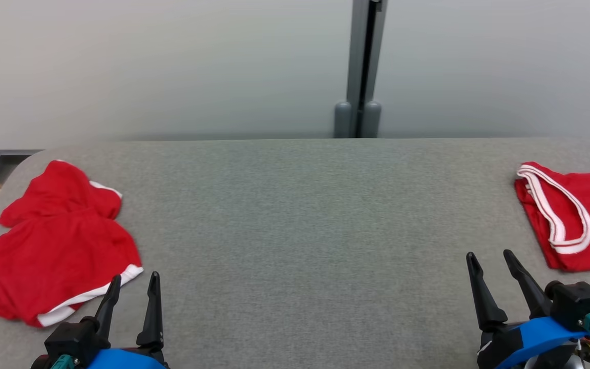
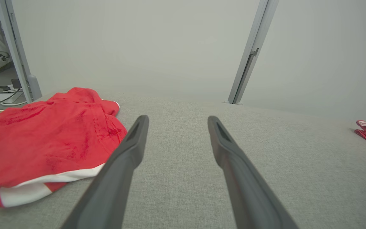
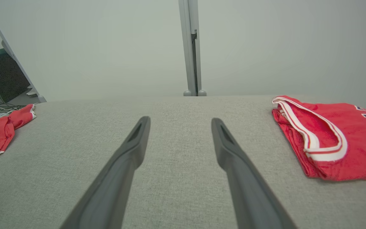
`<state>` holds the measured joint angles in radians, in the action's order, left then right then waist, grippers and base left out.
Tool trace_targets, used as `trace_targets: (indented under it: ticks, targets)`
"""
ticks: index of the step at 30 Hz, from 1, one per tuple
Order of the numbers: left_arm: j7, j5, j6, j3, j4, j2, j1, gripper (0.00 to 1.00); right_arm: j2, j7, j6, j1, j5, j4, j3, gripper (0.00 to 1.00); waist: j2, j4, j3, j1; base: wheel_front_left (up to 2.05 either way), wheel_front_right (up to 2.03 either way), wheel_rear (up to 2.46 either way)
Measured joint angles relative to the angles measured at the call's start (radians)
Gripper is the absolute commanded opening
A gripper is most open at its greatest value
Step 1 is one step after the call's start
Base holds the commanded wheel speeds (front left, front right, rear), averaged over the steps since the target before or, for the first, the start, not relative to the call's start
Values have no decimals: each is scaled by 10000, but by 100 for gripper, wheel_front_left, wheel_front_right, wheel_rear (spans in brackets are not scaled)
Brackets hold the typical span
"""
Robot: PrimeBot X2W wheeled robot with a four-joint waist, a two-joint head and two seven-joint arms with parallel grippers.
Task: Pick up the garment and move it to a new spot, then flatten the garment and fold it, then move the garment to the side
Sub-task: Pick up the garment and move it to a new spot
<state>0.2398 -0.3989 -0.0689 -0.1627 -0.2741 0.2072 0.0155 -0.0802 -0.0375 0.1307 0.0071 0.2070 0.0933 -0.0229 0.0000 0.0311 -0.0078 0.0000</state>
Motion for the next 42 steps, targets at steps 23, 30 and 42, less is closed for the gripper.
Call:
trace_targets:
  ticks: [23, 30, 42]
  targets:
    - [-15, -171, 207, 35, 163, 192, -25, 100, 58, 69, 0, -27, -115, 42, 176, 100, 0, 3561, 217, 1, 0, 0, 0]
    - [-8, -222, 245, 6, 188, 213, 12, 100, 71, 111, 0, -23, -113, 65, 240, 100, 0, 4404, 213, 1, 0, 0, 0]
    - [-6, -301, 334, -17, 291, 274, 135, 100, 59, 132, -2, -40, -63, 140, 431, 100, 0, 4914, 247, 1, 0, 0, 0]
